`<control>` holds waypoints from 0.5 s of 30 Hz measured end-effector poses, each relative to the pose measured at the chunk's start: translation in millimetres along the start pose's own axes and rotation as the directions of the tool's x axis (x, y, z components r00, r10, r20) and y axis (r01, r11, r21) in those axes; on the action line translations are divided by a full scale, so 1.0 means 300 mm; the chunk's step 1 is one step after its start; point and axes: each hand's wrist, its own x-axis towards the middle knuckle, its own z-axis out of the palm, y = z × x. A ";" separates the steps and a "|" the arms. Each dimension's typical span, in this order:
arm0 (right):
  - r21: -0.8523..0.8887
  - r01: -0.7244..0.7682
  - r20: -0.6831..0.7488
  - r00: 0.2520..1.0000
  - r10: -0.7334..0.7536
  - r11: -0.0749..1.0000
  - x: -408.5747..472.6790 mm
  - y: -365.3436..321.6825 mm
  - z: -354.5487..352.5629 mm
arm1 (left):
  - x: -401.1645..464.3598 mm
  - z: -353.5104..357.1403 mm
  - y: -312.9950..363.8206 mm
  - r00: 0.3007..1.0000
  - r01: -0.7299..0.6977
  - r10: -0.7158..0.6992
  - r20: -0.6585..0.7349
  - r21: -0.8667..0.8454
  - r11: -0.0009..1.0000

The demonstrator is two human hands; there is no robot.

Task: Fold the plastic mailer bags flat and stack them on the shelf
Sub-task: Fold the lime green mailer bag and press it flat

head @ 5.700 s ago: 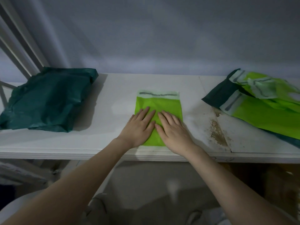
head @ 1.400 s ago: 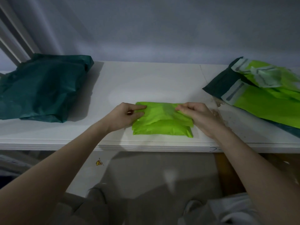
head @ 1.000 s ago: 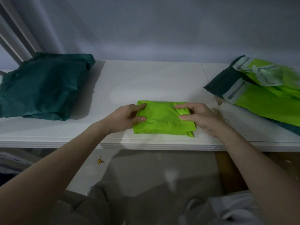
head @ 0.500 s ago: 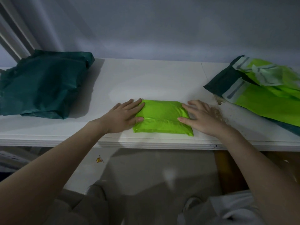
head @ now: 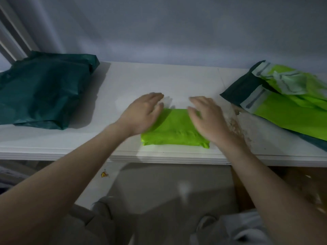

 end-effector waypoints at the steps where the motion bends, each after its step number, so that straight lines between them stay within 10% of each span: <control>1: -0.069 0.098 0.030 0.995 -0.097 0.993 -0.002 -0.024 0.027 | -0.007 0.033 0.021 0.999 -0.035 0.032 0.041 0.074 0.997; 10: -0.083 0.075 0.222 0.973 -0.055 0.994 -0.012 -0.036 0.093 | -0.016 0.122 0.058 0.992 -0.048 0.020 0.124 0.227 0.973; 15: -0.051 -0.038 0.314 0.948 0.052 0.998 -0.020 -0.015 0.066 | -0.034 0.102 0.067 0.991 0.012 -0.014 0.132 0.017 1.000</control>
